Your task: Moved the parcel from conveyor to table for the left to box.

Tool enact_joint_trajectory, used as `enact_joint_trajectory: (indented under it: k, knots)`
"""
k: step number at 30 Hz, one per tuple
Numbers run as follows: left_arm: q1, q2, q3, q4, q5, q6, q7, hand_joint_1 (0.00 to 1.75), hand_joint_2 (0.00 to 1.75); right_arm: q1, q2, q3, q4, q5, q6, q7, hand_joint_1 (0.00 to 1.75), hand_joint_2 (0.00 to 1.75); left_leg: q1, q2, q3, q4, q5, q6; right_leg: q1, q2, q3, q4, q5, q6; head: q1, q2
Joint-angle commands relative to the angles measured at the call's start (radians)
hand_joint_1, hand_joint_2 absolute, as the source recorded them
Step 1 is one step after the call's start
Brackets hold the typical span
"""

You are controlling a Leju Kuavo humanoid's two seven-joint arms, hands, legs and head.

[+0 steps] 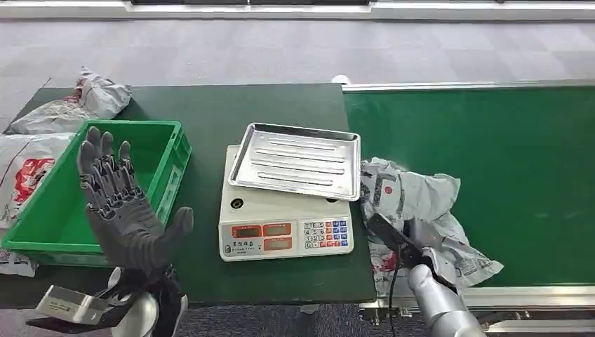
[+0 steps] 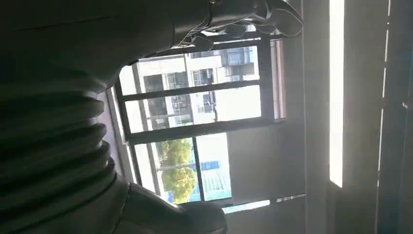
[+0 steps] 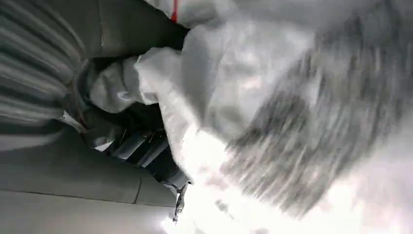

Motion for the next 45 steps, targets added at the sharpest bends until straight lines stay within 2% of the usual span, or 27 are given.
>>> enact_joint_trajectory:
  k: [1,3,5,7,11,14,22,23,25,26,27,28,30,31,32,33,34,35,36,37,38,40,41,42,45]
  knots:
    - [-0.028,0.022,0.020,0.045,0.015,-0.012,0.008,0.00,1.75,0.213,0.129,0.050,-0.855,-0.302,-0.404,-0.179,1.75,1.75,-0.001,0.001,-0.003,-0.001,0.001,0.000,-0.001,0.000,-0.004,0.001,0.000,-0.001,0.000,0.000]
    - [-0.052,0.017,0.000,0.075,0.021,-0.009,0.012,0.00,1.75,0.258,0.152,0.052,-1.060,-0.351,-0.503,-0.208,1.75,1.75,-0.002,-0.002,-0.006,0.000,0.000,0.000,-0.002,-0.002,-0.006,0.003,-0.001,-0.001,0.000,0.000]
    - [-0.069,0.017,-0.017,0.095,0.024,0.002,0.015,0.00,1.75,0.257,0.240,-0.018,-1.211,-0.335,-0.503,-0.309,1.75,1.75,-0.002,-0.005,-0.008,0.001,0.001,-0.001,-0.002,-0.004,-0.008,0.004,-0.002,-0.001,0.000,0.000]
    - [-0.069,0.018,-0.023,0.096,0.028,0.012,0.016,0.00,1.75,0.230,0.259,-0.060,-1.289,-0.328,-0.503,-0.355,1.75,1.75,-0.002,-0.004,-0.007,0.001,0.000,-0.001,-0.001,-0.003,-0.007,0.004,-0.002,-0.001,0.000,0.000]
    - [-0.049,0.025,-0.026,0.080,0.031,0.028,0.016,0.00,1.75,0.187,0.259,-0.088,-1.324,-0.312,-0.503,-0.390,1.75,1.75,-0.001,-0.002,-0.007,0.000,0.001,-0.001,-0.001,-0.001,-0.009,0.002,-0.001,-0.001,0.000,0.000]
    - [-0.039,0.030,-0.029,0.075,0.031,0.037,0.016,0.00,1.75,0.164,0.259,-0.123,-1.347,-0.369,-0.503,-0.447,1.75,1.75,-0.001,-0.004,-0.007,0.000,0.001,-0.001,-0.001,-0.004,-0.007,0.000,-0.001,-0.001,0.000,0.000]
    - [-0.029,0.033,-0.034,0.075,0.037,0.052,0.011,0.00,1.75,0.116,0.259,-0.188,-1.366,-0.383,-0.503,-0.488,1.75,1.75,-0.001,-0.001,-0.005,-0.001,0.001,-0.001,-0.001,-0.002,-0.006,0.000,0.000,-0.001,0.000,0.000]
    - [-0.030,0.034,-0.036,0.078,0.039,0.057,0.011,0.00,1.75,0.111,0.259,-0.185,-1.345,-0.382,-0.503,-0.488,1.75,1.75,-0.001,-0.001,-0.005,-0.001,0.000,-0.001,-0.002,-0.001,-0.006,0.000,0.000,-0.001,0.000,0.000]
    - [-0.032,0.055,-0.060,0.073,0.060,0.085,0.011,0.00,1.75,0.123,0.259,-0.106,-1.297,-0.317,-0.503,-0.414,1.75,1.75,-0.001,0.001,-0.004,-0.001,0.000,-0.001,-0.001,0.001,-0.006,0.000,0.000,-0.001,0.000,0.000]
    - [-0.024,0.048,-0.045,0.073,0.054,0.100,0.002,0.00,1.75,0.113,0.250,0.075,-1.046,-0.224,-0.503,-0.317,1.75,1.75,0.000,0.002,-0.004,-0.002,0.001,-0.001,-0.001,0.001,-0.005,-0.002,0.001,-0.001,0.000,0.000]
    - [-0.017,0.051,-0.040,0.066,0.052,0.100,-0.003,0.00,1.75,0.061,0.259,0.070,-0.991,-0.184,-0.503,-0.293,1.75,1.75,0.000,0.009,-0.001,-0.002,-0.001,-0.001,0.000,0.009,-0.004,-0.002,0.002,-0.001,0.000,0.000]
    - [-0.017,0.051,-0.040,0.066,0.052,0.100,-0.003,0.00,1.75,0.061,0.259,0.070,-0.991,-0.184,-0.503,-0.293,1.75,1.75,0.000,0.013,0.001,-0.004,0.000,-0.001,0.000,0.013,-0.004,-0.004,0.004,-0.001,0.000,0.000]
    - [-0.017,0.051,-0.040,0.066,0.052,0.100,-0.003,0.00,1.75,0.061,0.259,0.070,-0.991,-0.184,-0.503,-0.293,1.75,1.75,0.000,0.007,-0.011,-0.001,-0.002,-0.001,0.001,0.007,-0.003,0.000,0.001,-0.002,0.000,0.000]
    - [-0.017,0.051,-0.040,0.066,0.052,0.100,-0.003,0.00,1.75,0.061,0.259,0.070,-0.991,-0.184,-0.503,-0.293,1.75,1.75,0.000,0.010,-0.009,-0.003,-0.001,-0.002,0.001,0.010,-0.004,-0.001,0.002,-0.002,0.000,0.000]
    - [-0.013,0.051,-0.037,0.063,0.052,0.098,-0.004,0.00,1.75,0.058,0.247,0.118,-0.926,-0.174,-0.503,-0.270,1.75,1.75,-0.001,0.006,-0.007,-0.003,0.000,-0.002,-0.001,0.006,-0.007,0.000,0.001,-0.002,-0.001,0.000]
    - [-0.010,0.054,-0.035,0.063,0.049,0.100,-0.010,0.00,1.75,0.048,0.193,0.208,-0.852,-0.123,-0.378,-0.213,1.75,1.75,-0.001,0.005,-0.003,-0.004,0.000,-0.002,-0.001,0.004,-0.005,-0.001,0.000,-0.002,0.000,0.000]
    - [-0.007,0.059,-0.025,0.070,0.059,0.089,-0.024,0.00,1.75,-0.016,0.138,0.365,-0.756,-0.113,-0.218,-0.149,1.75,1.75,0.001,0.006,-0.003,-0.003,0.001,-0.001,0.001,0.006,-0.005,-0.002,0.002,-0.001,0.000,0.000]
    - [-0.022,0.062,-0.023,0.086,0.078,0.057,-0.024,0.00,1.75,-0.083,0.133,0.446,-0.650,-0.112,-0.152,-0.117,1.75,1.75,0.001,0.006,-0.002,-0.004,0.002,-0.001,0.001,0.006,-0.004,-0.004,0.003,-0.001,0.000,0.000]
    - [-0.038,0.062,-0.025,0.103,0.086,0.033,-0.024,0.00,1.75,-0.163,0.133,0.530,-0.518,-0.108,-0.135,-0.123,1.75,1.75,-0.001,0.011,-0.003,-0.002,0.001,-0.001,0.000,0.011,-0.006,0.000,0.003,-0.001,0.000,0.000]
    - [-0.051,0.059,-0.028,0.115,0.085,0.026,-0.024,0.00,1.75,-0.218,0.154,0.561,-0.430,-0.197,-0.062,-0.172,1.75,1.75,0.000,0.012,-0.007,-0.001,0.000,-0.002,0.000,0.013,-0.006,0.002,0.003,-0.001,0.001,0.000]
    - [-0.066,0.057,-0.034,0.126,0.086,0.021,-0.024,0.00,1.75,-0.270,0.158,0.609,-0.353,-0.179,-0.067,-0.172,1.75,1.75,0.000,0.021,-0.011,-0.001,0.000,-0.003,0.000,0.022,-0.008,0.003,0.006,-0.002,0.000,0.000]
    - [-0.079,0.056,-0.040,0.131,0.086,0.030,-0.024,0.00,1.75,-0.336,0.191,0.644,-0.252,-0.198,-0.062,-0.171,1.75,1.75,0.000,0.023,-0.012,-0.002,0.001,-0.004,-0.001,0.022,-0.007,0.002,0.007,-0.003,0.000,0.000]
    - [-0.080,0.057,-0.037,0.124,0.090,0.036,-0.024,0.00,1.75,-0.355,0.200,0.668,-0.228,-0.186,-0.070,-0.162,1.75,1.75,0.001,0.016,-0.010,-0.002,0.004,-0.004,0.001,0.016,-0.009,0.001,0.007,-0.004,0.000,0.000]
    - [-0.078,0.059,-0.034,0.119,0.093,0.036,-0.024,0.00,1.75,-0.363,0.211,0.681,-0.220,-0.181,-0.074,-0.155,1.75,1.75,0.001,0.015,-0.007,-0.002,0.005,-0.004,0.001,0.015,-0.009,0.001,0.008,-0.005,0.000,0.000]
    - [-0.085,0.057,-0.013,0.111,0.095,0.033,-0.024,0.00,1.75,-0.374,0.218,0.707,-0.211,-0.213,-0.065,-0.150,1.75,1.75,0.001,0.006,-0.011,-0.001,0.009,-0.005,0.003,0.007,-0.010,0.002,0.008,-0.004,0.000,0.000]
